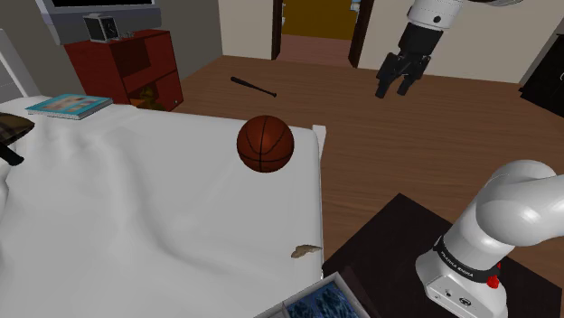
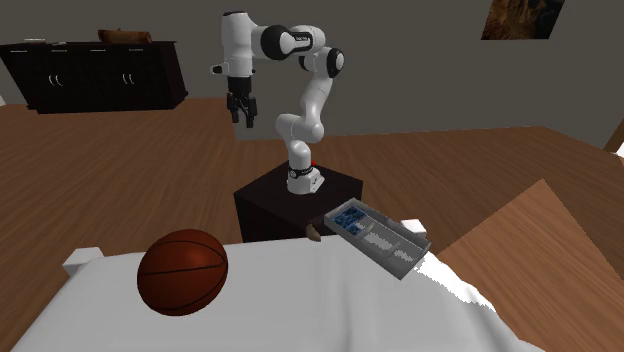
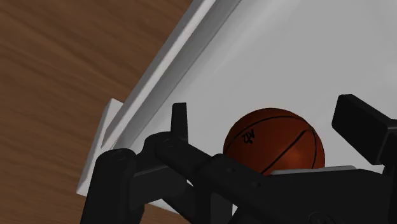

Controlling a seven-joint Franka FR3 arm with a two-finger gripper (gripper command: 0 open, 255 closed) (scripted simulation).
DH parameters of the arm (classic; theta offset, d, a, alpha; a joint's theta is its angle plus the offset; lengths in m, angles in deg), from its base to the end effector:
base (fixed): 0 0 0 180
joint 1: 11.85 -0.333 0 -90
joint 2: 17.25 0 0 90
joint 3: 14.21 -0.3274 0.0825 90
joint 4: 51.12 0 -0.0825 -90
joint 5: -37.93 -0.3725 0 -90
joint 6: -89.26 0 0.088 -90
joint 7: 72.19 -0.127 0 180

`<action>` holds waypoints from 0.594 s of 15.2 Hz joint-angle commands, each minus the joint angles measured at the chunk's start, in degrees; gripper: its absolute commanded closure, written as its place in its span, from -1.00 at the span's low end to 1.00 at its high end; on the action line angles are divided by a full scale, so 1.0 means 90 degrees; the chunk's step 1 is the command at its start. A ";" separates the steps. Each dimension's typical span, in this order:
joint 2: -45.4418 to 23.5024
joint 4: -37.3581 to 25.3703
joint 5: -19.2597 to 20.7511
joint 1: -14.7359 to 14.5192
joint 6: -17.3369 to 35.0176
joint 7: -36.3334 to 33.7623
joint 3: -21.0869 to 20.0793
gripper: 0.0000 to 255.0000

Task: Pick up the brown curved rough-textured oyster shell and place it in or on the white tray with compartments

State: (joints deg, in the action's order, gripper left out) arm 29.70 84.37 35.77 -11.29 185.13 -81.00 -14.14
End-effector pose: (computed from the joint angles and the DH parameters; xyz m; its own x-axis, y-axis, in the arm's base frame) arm 0.2909 0.0011 0.5941 0.9786 -0.1674 0.1201 -0.1614 -0.9852 -0.0576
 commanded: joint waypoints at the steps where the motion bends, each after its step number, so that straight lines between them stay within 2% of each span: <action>1: 0.0000 0.0000 0.0000 0.0000 0.0000 0.0000 0.0000 -1.00; 9: -0.0844 0.0749 -0.0223 -0.0782 0.1325 0.1103 -0.0144 -1.00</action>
State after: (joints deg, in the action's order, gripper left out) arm 24.10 91.12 33.85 -17.54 195.36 -72.77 -15.56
